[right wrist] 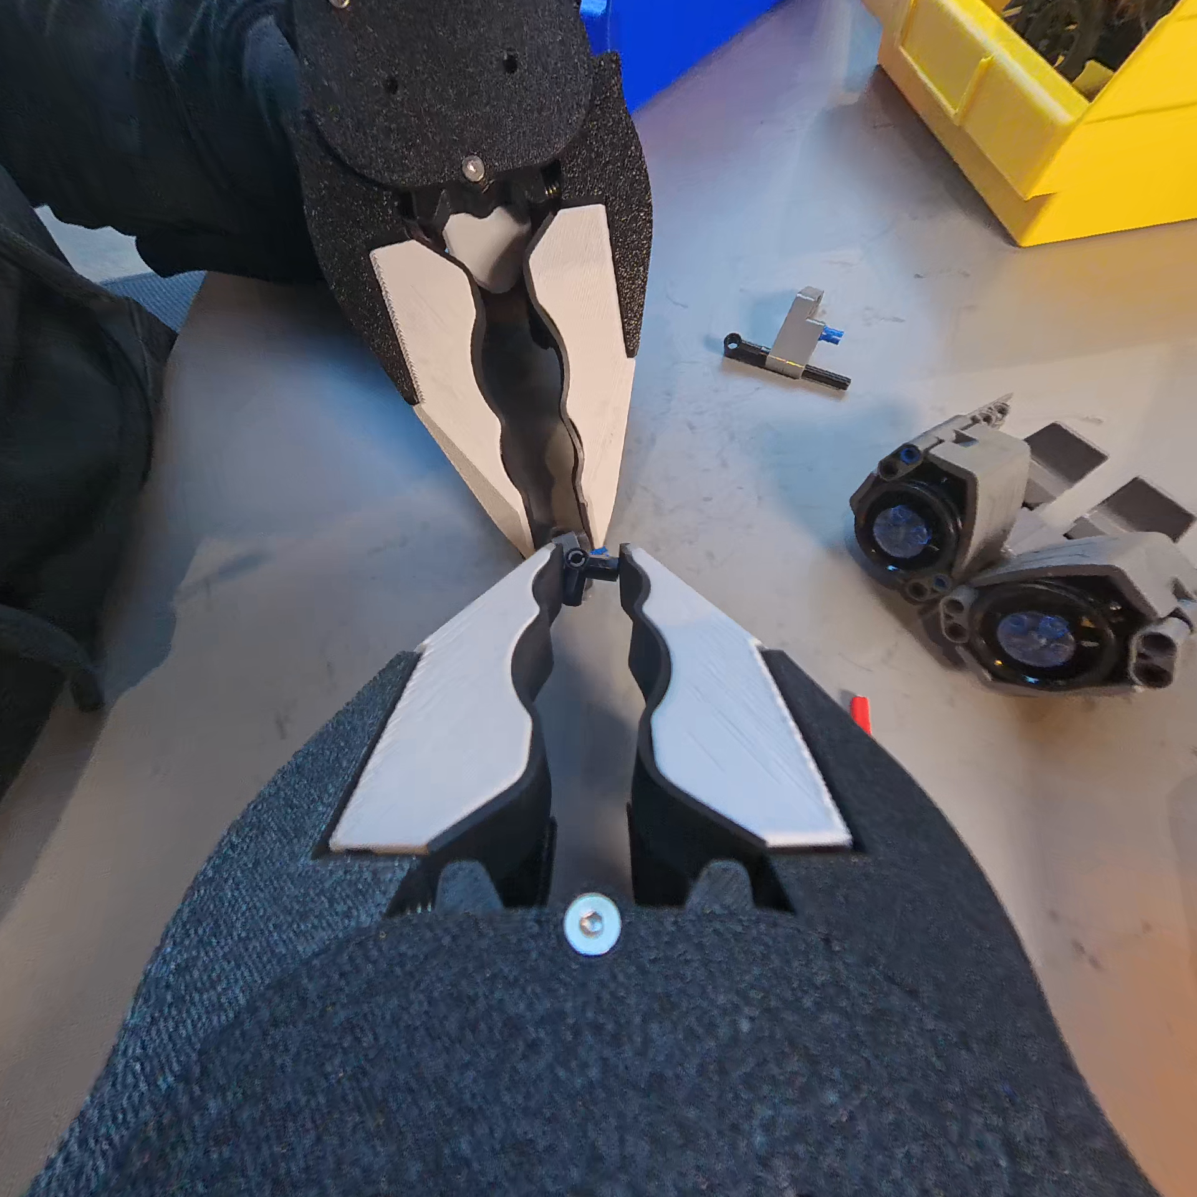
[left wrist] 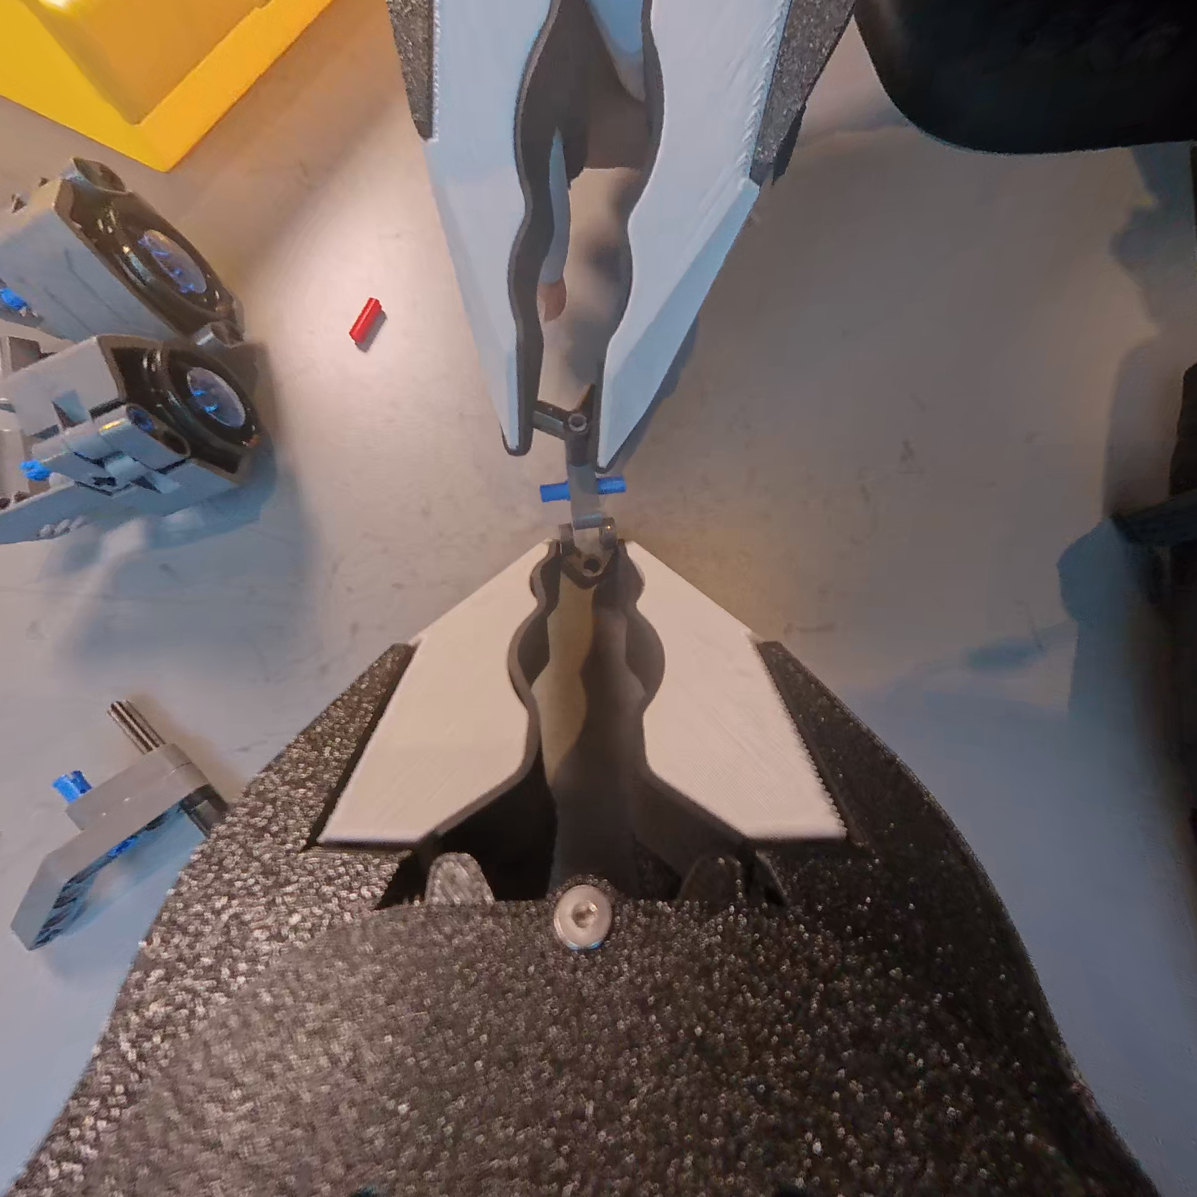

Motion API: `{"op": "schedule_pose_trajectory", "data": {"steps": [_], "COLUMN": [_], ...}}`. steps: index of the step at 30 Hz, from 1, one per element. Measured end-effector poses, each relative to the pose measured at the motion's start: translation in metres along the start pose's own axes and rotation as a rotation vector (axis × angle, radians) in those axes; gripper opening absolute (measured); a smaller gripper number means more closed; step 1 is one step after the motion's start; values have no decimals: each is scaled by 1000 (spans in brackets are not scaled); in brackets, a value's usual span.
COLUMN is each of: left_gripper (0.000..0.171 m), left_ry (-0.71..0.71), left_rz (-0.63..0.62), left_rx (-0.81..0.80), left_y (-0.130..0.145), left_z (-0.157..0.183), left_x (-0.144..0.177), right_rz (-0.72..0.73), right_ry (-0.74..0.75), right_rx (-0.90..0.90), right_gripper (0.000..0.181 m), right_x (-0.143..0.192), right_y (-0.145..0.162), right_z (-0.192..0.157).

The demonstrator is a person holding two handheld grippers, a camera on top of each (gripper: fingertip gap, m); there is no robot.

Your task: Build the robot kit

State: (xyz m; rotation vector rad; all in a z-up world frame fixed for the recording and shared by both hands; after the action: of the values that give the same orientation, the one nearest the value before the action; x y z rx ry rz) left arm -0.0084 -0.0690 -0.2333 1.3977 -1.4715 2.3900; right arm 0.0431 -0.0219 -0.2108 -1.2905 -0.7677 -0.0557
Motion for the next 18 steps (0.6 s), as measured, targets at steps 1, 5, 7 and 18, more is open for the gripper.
{"op": "schedule_pose_trajectory", "data": {"steps": [1,5,7,18], "left_gripper": [16,16,16,16], "left_ry": [1,1,0,-5], "left_rz": [2,3,3,10], "left_rx": [2,3,1,0], "left_y": [0,0,0,0], "left_z": [0,0,0,0], "left_x": [0,0,0,0], "right_rz": [-2,-41,-49,-108], "right_ry": [-2,9,12,34], "right_rx": [0,22,25,45], "right_gripper": [15,15,15,15], "right_x": [-1,-5,-5,-11], "right_y": [0,4,5,6], "right_z": [-1,-1,-1,-4]}}
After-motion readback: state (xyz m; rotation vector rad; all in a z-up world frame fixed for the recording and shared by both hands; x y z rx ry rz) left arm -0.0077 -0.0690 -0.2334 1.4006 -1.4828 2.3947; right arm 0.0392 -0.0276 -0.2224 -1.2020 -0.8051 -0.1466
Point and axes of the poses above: each gripper's, where its closed fingertips meet, x back along the fingers, y out of its underside, z = x × y across the jaws, the point moved 4 cm from there along x, back along the fingers, and after that the axes turned 10 degrees about x, right-handed, at the moved point
